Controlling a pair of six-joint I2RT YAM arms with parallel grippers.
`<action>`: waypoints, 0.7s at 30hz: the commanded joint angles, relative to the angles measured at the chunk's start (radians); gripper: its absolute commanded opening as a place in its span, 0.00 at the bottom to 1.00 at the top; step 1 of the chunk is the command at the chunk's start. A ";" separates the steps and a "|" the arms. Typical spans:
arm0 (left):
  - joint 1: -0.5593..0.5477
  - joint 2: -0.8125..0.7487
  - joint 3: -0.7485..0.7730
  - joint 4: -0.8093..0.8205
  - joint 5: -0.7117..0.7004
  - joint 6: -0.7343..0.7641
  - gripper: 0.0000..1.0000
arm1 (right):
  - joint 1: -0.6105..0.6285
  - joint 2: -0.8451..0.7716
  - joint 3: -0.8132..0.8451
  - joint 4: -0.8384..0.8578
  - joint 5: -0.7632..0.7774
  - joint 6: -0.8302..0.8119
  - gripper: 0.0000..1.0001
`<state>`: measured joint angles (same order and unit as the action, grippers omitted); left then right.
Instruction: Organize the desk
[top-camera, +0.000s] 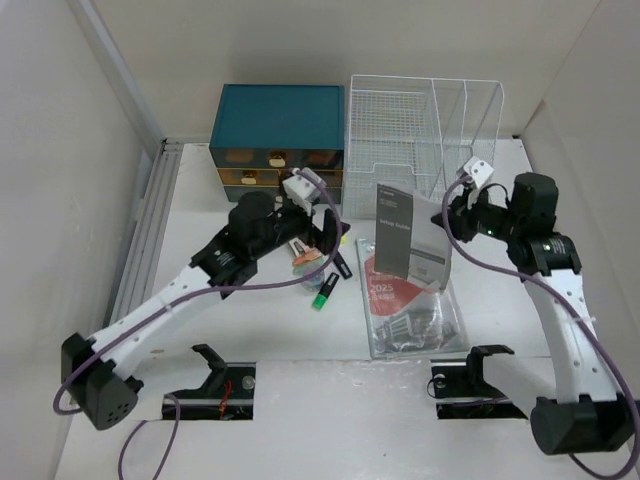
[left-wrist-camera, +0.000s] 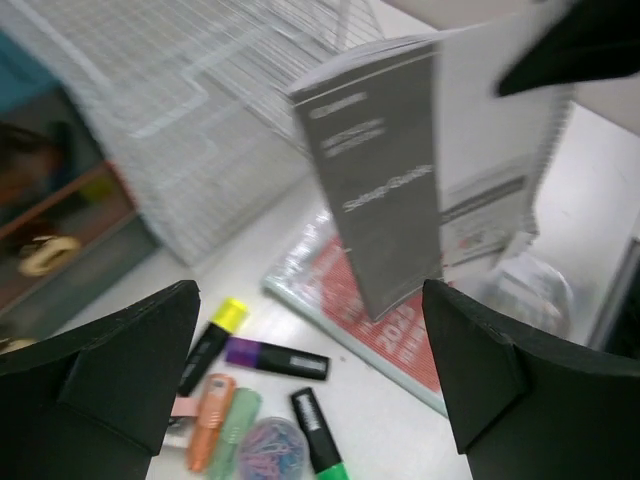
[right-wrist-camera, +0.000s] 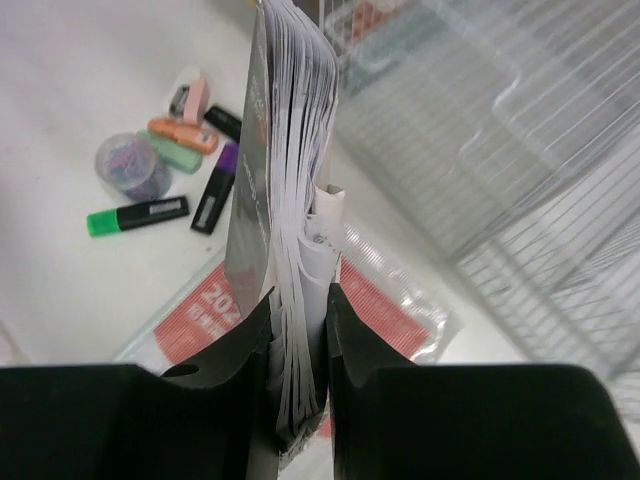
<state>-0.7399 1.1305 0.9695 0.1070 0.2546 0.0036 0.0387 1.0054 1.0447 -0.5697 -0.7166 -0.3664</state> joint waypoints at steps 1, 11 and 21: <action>-0.003 -0.137 -0.009 -0.009 -0.243 0.022 0.94 | -0.002 -0.103 0.127 0.100 -0.084 -0.078 0.00; -0.003 -0.279 -0.080 0.034 -0.393 0.022 0.99 | -0.011 -0.153 0.294 0.471 0.454 0.219 0.00; -0.003 -0.279 -0.080 0.025 -0.402 0.032 0.99 | -0.033 -0.022 0.439 0.622 0.952 0.313 0.00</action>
<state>-0.7395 0.8627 0.8921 0.1051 -0.1268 0.0162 0.0135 0.9783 1.4063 -0.1829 -0.0250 -0.1062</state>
